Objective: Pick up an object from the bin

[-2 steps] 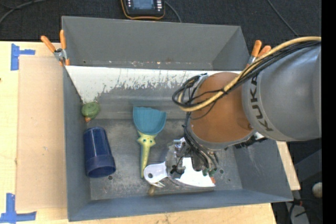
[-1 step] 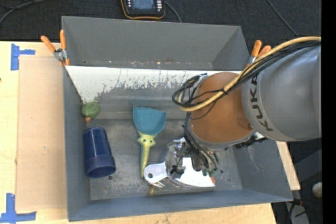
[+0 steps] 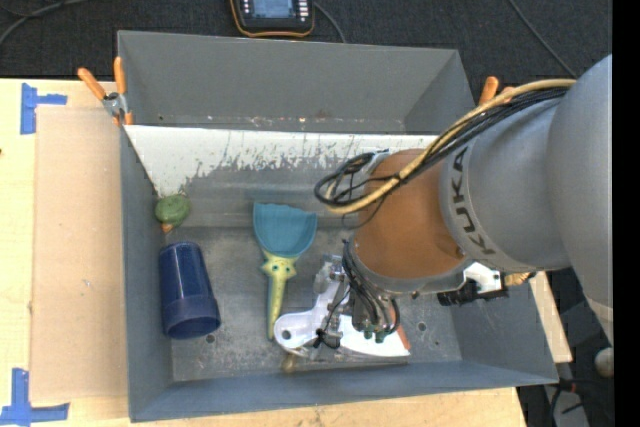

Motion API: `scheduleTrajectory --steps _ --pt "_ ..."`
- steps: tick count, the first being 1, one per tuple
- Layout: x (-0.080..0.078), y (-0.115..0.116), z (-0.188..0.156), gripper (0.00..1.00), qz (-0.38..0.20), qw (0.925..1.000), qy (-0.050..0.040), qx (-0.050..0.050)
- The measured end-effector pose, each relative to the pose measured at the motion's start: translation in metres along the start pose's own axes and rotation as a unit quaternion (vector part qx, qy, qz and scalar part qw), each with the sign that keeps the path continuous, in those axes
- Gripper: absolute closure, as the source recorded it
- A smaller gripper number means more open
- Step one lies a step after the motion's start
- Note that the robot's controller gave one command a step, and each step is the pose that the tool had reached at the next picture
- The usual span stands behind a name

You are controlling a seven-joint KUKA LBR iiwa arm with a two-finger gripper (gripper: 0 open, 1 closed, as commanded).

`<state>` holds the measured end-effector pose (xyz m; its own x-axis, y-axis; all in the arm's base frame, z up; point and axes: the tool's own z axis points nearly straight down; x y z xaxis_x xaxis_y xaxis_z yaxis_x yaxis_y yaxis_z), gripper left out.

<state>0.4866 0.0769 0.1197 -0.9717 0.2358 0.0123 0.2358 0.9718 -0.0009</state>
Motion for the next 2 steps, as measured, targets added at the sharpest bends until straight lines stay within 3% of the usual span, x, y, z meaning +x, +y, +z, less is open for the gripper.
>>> scheduleTrajectory --steps 1,2 --pt "0.000 0.000 0.000 0.00 0.000 1.0000 -0.0001 0.000" --pt "-0.015 -0.003 0.043 0.00 0.000 1.0000 0.0025 0.001"
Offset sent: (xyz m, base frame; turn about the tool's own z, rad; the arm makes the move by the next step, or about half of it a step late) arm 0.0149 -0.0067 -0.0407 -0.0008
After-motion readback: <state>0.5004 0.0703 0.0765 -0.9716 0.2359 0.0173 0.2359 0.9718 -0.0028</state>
